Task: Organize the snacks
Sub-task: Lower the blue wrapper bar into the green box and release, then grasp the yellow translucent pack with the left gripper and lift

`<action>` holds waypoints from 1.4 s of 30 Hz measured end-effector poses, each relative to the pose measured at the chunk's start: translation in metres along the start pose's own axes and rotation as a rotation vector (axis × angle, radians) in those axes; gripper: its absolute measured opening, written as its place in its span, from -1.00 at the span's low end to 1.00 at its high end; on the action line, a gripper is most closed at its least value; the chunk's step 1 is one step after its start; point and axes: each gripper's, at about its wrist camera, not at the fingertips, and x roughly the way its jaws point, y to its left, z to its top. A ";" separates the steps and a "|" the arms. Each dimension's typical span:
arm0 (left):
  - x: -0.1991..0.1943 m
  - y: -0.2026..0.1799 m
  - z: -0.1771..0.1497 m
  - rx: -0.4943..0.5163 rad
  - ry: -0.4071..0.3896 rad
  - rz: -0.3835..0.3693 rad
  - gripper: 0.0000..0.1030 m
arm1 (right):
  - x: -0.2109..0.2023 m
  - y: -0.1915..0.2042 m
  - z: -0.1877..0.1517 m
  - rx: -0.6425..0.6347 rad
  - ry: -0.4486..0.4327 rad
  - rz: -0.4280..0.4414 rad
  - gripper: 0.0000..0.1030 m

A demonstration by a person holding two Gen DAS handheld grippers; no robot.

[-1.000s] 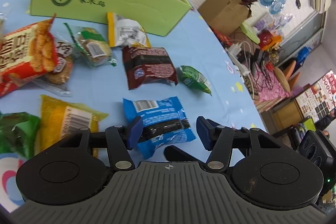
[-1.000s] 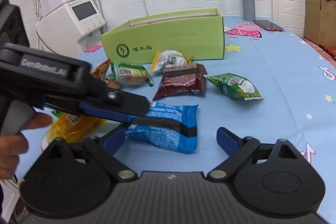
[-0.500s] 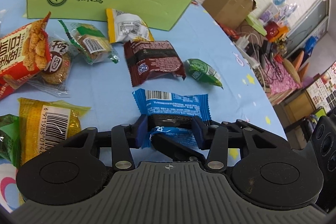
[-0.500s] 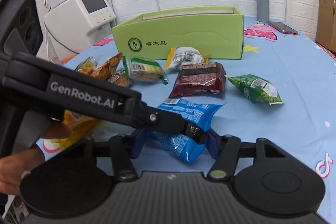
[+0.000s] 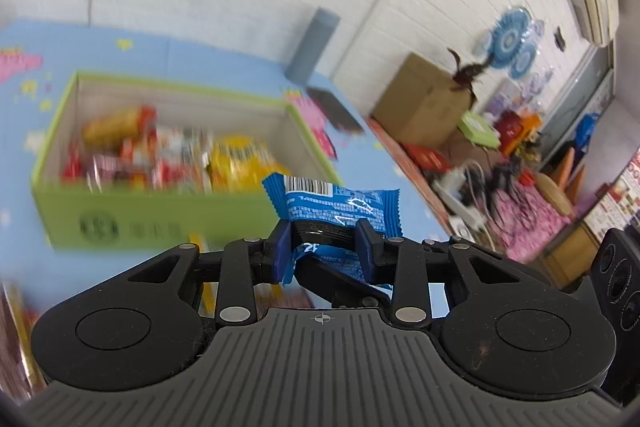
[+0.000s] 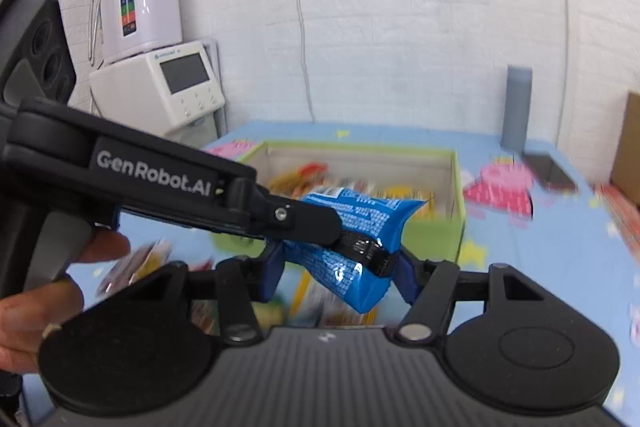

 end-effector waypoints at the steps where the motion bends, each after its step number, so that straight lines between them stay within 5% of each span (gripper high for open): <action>1: 0.007 0.002 0.013 0.000 -0.007 0.014 -0.69 | 0.013 -0.004 0.012 -0.010 0.001 -0.001 0.29; 8: 0.086 0.043 0.059 0.008 0.041 0.102 -0.68 | 0.111 -0.040 0.042 0.009 0.088 0.005 0.32; 11: 0.103 0.060 0.061 0.002 0.058 0.121 -0.36 | 0.137 -0.052 0.035 0.049 0.104 0.008 0.74; 19: 0.016 0.044 0.058 0.034 -0.121 0.068 0.15 | 0.065 -0.045 0.034 0.055 -0.041 -0.014 0.81; 26: -0.079 0.026 -0.011 0.103 -0.170 0.076 0.36 | -0.004 0.005 -0.016 0.093 -0.018 0.124 0.82; 31: -0.114 0.045 -0.078 0.060 -0.105 0.127 0.36 | -0.025 0.059 -0.084 0.137 0.092 0.216 0.82; 34: -0.126 0.067 -0.122 -0.020 -0.045 0.196 0.32 | -0.034 0.084 -0.109 0.134 0.130 0.201 0.82; 38: -0.133 0.092 -0.165 -0.174 0.036 0.135 0.24 | -0.035 0.104 -0.122 0.120 0.155 0.214 0.81; 42: -0.122 0.100 -0.181 -0.207 0.108 0.062 -0.01 | -0.032 0.125 -0.129 0.028 0.196 0.210 0.81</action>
